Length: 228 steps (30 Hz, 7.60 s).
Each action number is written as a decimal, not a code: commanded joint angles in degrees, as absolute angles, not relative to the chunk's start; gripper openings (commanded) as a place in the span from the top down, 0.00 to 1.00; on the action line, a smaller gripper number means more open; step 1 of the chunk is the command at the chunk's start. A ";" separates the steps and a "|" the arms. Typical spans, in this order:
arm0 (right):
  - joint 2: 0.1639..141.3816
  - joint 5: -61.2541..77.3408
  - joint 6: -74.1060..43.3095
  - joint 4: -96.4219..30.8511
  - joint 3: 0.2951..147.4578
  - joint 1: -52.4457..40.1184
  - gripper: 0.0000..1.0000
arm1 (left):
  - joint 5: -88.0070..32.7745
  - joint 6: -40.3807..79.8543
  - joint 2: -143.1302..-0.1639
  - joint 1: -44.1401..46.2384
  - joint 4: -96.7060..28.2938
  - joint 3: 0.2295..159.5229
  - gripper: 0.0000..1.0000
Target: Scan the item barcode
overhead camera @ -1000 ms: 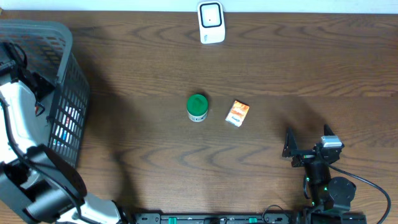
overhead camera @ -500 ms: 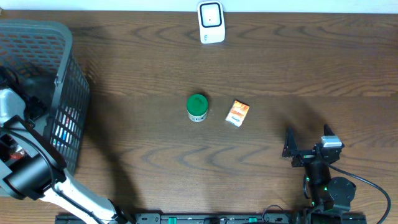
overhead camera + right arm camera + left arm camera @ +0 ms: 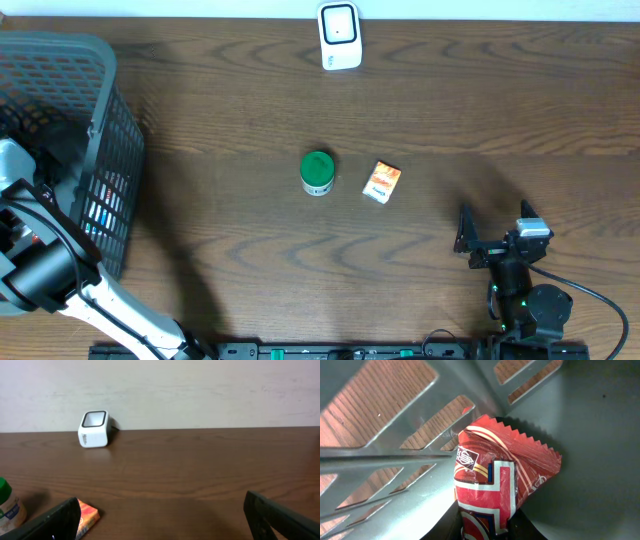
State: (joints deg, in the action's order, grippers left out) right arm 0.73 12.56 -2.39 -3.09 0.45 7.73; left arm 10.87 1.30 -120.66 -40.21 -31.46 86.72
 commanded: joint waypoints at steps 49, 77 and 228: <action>0.54 12.27 -2.94 -3.20 0.30 7.07 0.01 | -5.28 26.81 -106.61 16.82 -38.83 71.88 0.89; 0.54 12.27 -2.94 -3.20 0.30 7.07 0.01 | 4.54 22.61 -71.79 -14.61 -54.15 103.20 0.12; 0.54 12.27 -2.94 -3.20 0.30 7.07 0.01 | 1.13 -13.96 -109.21 -35.94 -54.57 84.55 0.02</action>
